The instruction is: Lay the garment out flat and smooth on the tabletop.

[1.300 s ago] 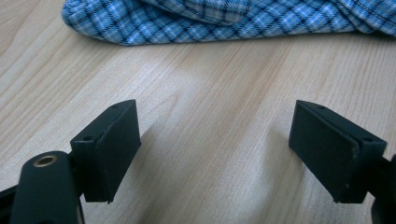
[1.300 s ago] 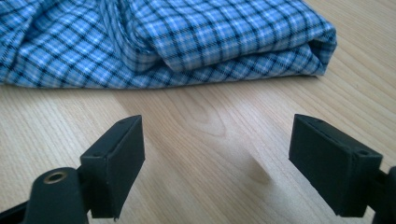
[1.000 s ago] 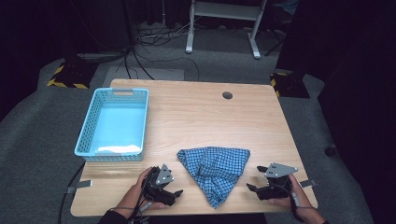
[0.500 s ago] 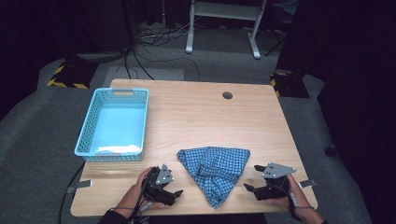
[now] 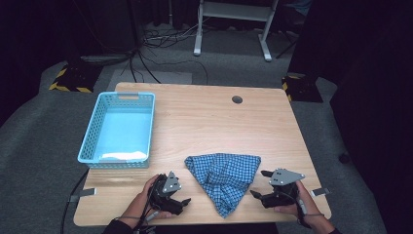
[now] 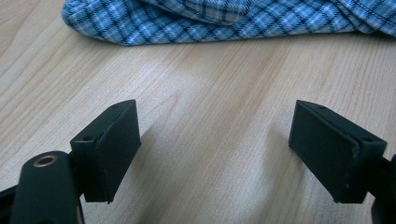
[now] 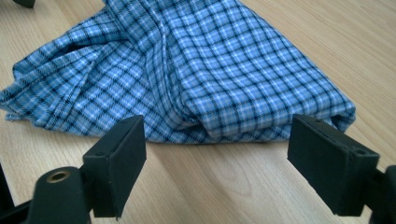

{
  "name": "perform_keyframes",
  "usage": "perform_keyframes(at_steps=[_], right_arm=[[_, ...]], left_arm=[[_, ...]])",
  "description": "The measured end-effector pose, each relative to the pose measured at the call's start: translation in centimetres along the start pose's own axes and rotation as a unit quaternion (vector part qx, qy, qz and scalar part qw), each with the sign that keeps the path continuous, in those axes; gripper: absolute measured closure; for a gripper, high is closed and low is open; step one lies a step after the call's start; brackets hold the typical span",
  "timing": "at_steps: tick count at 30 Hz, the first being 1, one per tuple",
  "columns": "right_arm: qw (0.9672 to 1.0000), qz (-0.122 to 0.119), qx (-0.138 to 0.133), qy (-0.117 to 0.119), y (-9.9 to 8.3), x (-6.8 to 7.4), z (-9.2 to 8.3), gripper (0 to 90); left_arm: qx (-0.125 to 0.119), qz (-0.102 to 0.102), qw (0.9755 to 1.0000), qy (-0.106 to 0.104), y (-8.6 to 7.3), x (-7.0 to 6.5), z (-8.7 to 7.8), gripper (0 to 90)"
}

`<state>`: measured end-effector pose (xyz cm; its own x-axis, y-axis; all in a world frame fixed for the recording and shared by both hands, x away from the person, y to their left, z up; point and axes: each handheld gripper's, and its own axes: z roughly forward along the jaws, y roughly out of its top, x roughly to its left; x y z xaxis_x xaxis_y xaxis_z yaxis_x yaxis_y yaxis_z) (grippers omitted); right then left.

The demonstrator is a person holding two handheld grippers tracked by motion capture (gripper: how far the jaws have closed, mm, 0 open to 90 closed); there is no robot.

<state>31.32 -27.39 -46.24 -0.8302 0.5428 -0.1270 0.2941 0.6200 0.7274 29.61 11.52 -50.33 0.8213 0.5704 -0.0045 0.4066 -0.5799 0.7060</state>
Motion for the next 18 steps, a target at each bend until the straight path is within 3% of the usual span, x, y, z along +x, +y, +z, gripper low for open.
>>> perform_keyframes(at_steps=[18], right_arm=[[0.9997,-0.023,0.006,0.006,1.5,0.8,1.3,20.2]], left_arm=[[0.000,0.000,1.0000,0.000,0.0,0.0,0.0,16.3]])
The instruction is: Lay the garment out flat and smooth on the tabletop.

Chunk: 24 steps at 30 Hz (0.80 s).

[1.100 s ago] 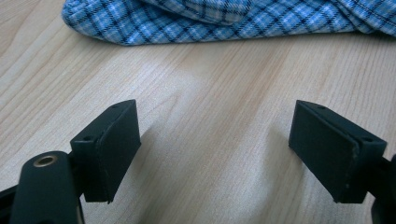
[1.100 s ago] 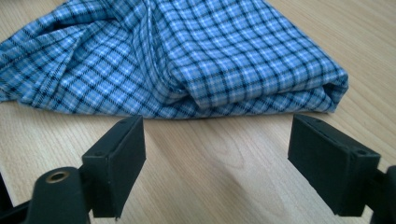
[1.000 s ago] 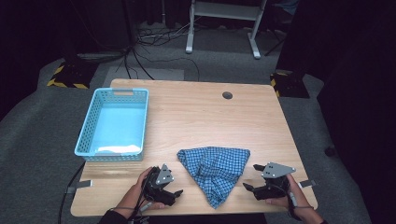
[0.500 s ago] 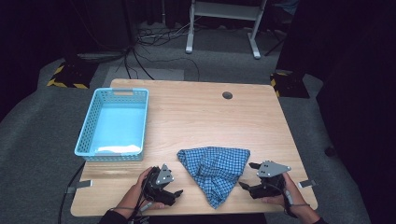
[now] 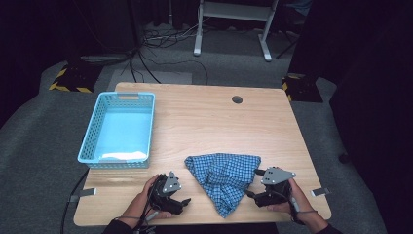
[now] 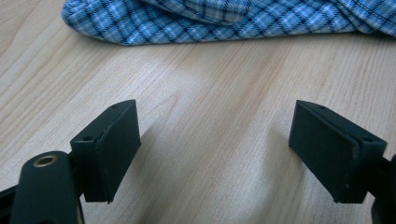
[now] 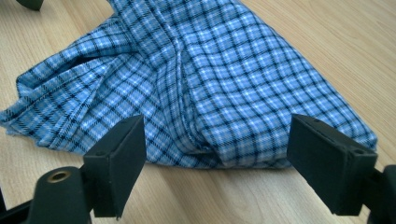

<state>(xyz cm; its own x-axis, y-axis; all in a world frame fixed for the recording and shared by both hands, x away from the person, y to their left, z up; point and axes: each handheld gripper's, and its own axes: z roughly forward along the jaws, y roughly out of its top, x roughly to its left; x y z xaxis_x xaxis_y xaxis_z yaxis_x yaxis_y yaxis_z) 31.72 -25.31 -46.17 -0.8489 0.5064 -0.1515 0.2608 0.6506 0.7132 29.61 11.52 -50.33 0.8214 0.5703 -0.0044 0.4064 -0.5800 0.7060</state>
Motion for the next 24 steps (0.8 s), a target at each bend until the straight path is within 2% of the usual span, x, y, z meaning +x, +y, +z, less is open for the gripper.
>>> perform_keyframes(at_steps=[14,24], right_arm=[[0.9996,-0.026,0.007,0.007,1.3,0.7,1.5,21.9],[0.9991,-0.036,0.020,0.001,1.8,0.4,3.0,23.8]], left_arm=[[0.000,0.000,1.0000,0.000,0.0,0.0,0.0,16.3],[0.000,0.000,1.0000,0.000,0.0,0.0,0.0,16.4]])
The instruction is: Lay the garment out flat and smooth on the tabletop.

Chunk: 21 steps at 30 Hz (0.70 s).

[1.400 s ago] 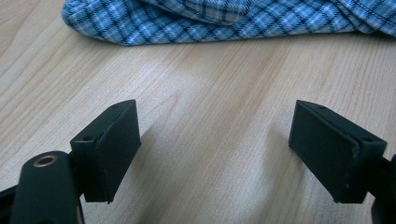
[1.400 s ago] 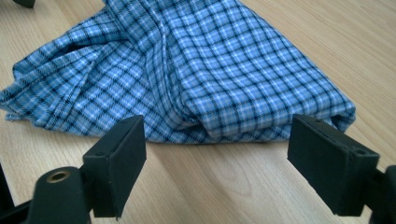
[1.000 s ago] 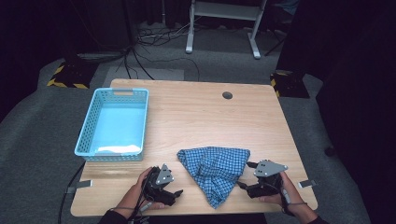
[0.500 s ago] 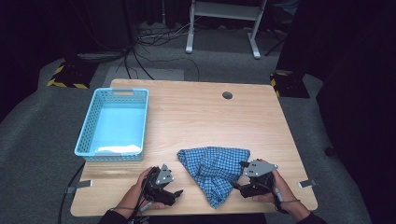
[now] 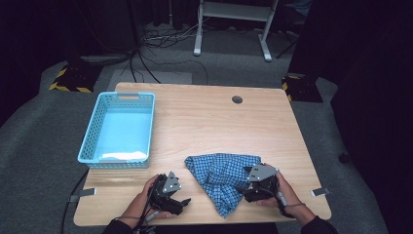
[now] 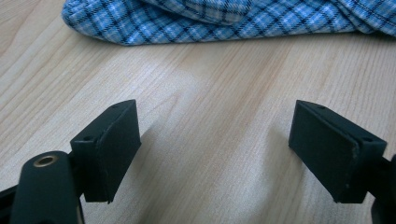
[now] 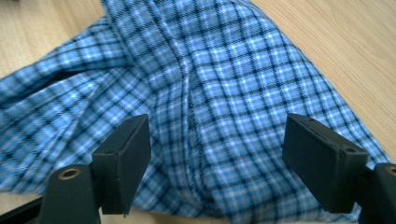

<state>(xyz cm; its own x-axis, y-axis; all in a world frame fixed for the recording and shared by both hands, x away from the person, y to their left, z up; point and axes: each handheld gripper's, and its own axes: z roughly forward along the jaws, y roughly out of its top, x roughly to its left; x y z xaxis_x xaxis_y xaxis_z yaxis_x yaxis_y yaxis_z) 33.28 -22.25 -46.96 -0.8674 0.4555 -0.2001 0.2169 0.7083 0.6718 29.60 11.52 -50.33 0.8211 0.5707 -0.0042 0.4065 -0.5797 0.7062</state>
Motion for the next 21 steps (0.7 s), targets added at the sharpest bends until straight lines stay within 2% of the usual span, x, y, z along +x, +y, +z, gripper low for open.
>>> perform_keyframes(at_steps=[12,13,16,17,18,19,20,21], right_arm=[[0.9998,-0.014,0.014,0.004,0.6,-0.3,1.3,28.0],[0.9997,-0.016,0.018,0.005,0.6,-0.3,1.4,32.8],[0.9996,-0.017,0.019,0.009,0.6,-0.4,1.5,36.7],[0.9995,-0.019,0.022,0.013,0.6,-0.4,1.4,48.6],[0.9995,-0.019,0.022,0.013,0.6,-0.4,1.4,48.6],[0.9994,-0.021,0.026,0.011,0.6,-0.5,1.4,56.7],[0.9993,-0.022,0.027,0.011,0.5,-0.5,1.4,60.4],[0.9993,-0.022,0.027,0.011,0.5,-0.5,1.4,60.4]], left_arm=[[0.000,0.000,1.0000,0.000,0.0,0.0,0.0,16.3],[0.000,0.000,1.0000,0.000,0.0,0.0,0.0,16.4],[0.000,-0.001,1.0000,0.000,0.0,0.0,0.0,16.3],[0.000,0.000,1.0000,0.000,0.0,0.0,0.0,16.3],[0.000,0.000,1.0000,0.000,0.0,0.0,0.0,16.3],[0.000,-0.001,1.0000,0.000,0.0,0.0,0.0,16.3],[0.000,0.000,1.0000,0.000,0.0,0.0,0.0,16.3],[0.000,-0.001,1.0000,0.000,0.0,0.0,0.0,16.3]])
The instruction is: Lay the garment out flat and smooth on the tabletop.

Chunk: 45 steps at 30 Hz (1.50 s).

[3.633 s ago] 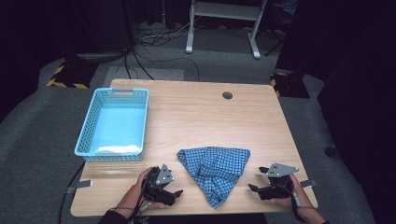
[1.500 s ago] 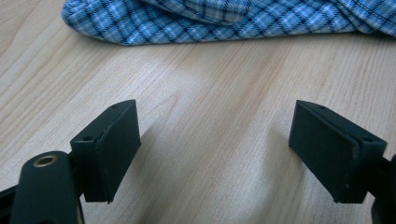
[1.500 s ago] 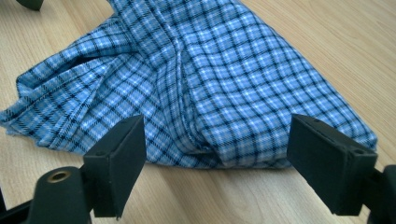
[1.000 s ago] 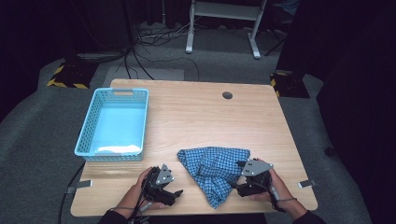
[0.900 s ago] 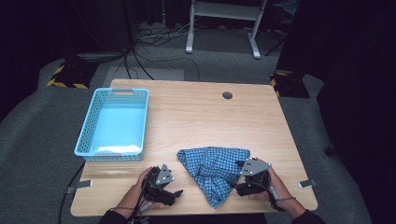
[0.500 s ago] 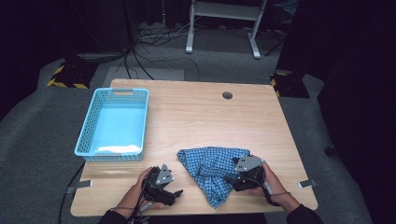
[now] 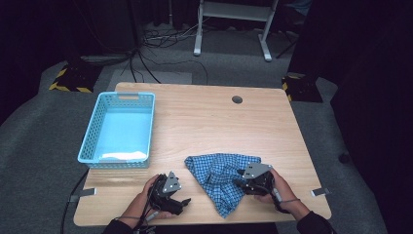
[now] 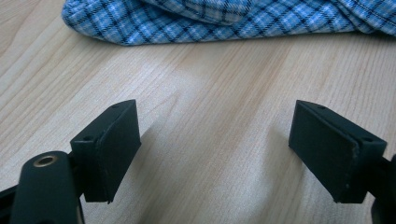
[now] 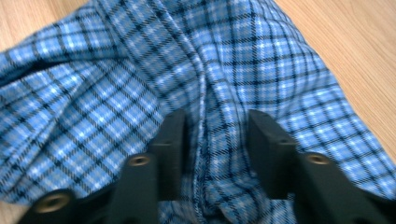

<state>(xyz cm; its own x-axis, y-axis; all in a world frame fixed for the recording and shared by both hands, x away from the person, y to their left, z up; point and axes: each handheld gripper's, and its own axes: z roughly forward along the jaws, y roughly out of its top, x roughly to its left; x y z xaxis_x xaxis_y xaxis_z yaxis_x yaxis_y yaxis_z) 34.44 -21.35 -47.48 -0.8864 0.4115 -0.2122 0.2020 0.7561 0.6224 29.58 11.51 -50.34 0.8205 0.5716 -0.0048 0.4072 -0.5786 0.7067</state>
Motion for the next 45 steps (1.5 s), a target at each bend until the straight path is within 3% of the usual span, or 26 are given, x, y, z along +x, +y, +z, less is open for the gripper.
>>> perform_keyframes(at_steps=[2,5,13,26,45], right_arm=[[1.0000,0.005,0.002,-0.005,-0.1,-0.3,-0.1,68.8],[0.9999,0.010,-0.004,-0.009,-0.1,-0.6,-0.4,74.7],[0.9993,0.020,-0.021,-0.025,0.3,-1.2,-1.5,80.3],[0.9973,0.035,-0.047,-0.045,1.5,-2.8,-2.5,81.6],[0.9951,0.054,-0.052,-0.065,2.8,-5.1,-2.1,81.9]], left_arm=[[0.000,0.000,1.0000,0.000,0.0,0.0,0.0,16.3],[0.000,0.000,1.0000,0.000,0.0,0.0,0.0,16.3],[0.000,0.000,1.0000,0.000,0.0,0.0,0.0,16.3],[0.000,0.000,1.0000,0.000,0.0,0.0,0.0,16.4],[0.000,0.000,1.0000,0.000,0.0,0.0,0.0,16.3]])
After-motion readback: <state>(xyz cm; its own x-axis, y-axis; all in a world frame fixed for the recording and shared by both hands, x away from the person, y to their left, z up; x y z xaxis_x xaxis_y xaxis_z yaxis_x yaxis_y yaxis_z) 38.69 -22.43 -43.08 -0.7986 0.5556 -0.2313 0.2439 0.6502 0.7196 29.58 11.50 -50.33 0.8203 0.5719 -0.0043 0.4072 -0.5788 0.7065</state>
